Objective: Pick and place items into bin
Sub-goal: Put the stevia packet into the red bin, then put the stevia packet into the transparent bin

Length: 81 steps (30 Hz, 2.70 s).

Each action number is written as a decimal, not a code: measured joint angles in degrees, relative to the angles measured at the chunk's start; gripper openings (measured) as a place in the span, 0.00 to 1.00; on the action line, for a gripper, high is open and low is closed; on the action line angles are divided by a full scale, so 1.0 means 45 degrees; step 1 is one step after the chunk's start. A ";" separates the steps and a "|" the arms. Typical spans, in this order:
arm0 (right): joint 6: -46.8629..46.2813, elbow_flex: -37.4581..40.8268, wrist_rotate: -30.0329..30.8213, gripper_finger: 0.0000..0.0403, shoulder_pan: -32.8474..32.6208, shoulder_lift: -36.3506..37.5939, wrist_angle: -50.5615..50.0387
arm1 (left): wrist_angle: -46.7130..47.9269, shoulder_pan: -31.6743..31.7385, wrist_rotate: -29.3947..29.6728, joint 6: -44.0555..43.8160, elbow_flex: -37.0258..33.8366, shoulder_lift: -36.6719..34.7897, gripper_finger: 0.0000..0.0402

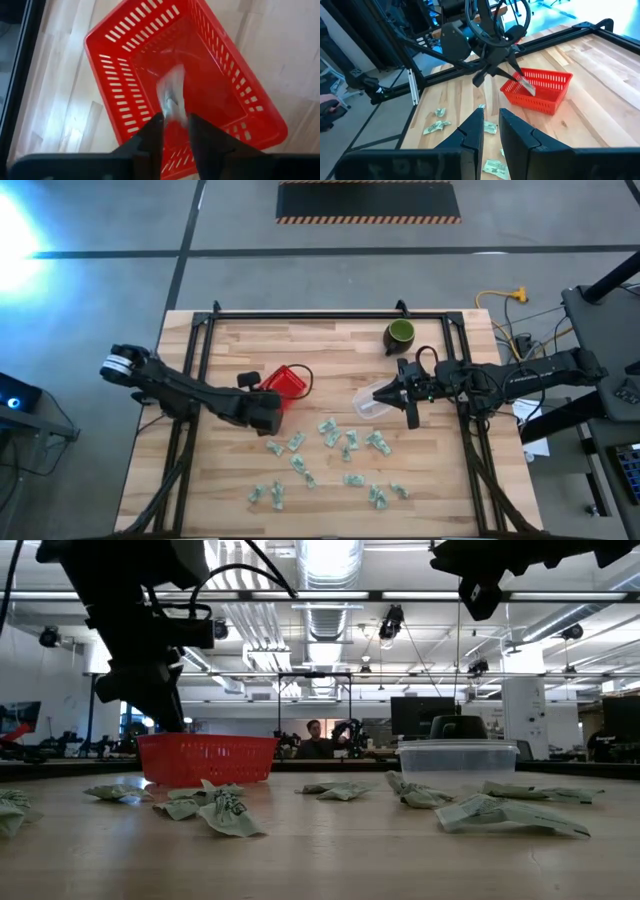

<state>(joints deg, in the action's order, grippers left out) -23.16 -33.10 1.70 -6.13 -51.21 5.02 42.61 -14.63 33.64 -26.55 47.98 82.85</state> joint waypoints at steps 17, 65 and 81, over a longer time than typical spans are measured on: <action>-0.1835 -0.0336 -0.0184 0.13 -0.3061 0.0007 -0.2023 | 0.0237 -0.0176 -0.0614 0.1356 0.2511 -0.2110 0.35; -0.9524 -0.6291 0.3851 0.29 -1.0637 -1.0452 -0.9696 | -0.0034 -0.0530 -0.1009 0.0690 0.2337 -0.2823 0.35; -0.8666 -0.5011 0.3423 0.48 -1.0019 -1.0490 -0.7570 | -0.0038 -0.0535 -0.1009 0.0636 0.2225 -0.2823 0.35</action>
<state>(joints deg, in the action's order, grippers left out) -62.16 -55.65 17.10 -51.21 -98.41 -29.05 42.44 -17.04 29.10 -23.68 58.00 70.15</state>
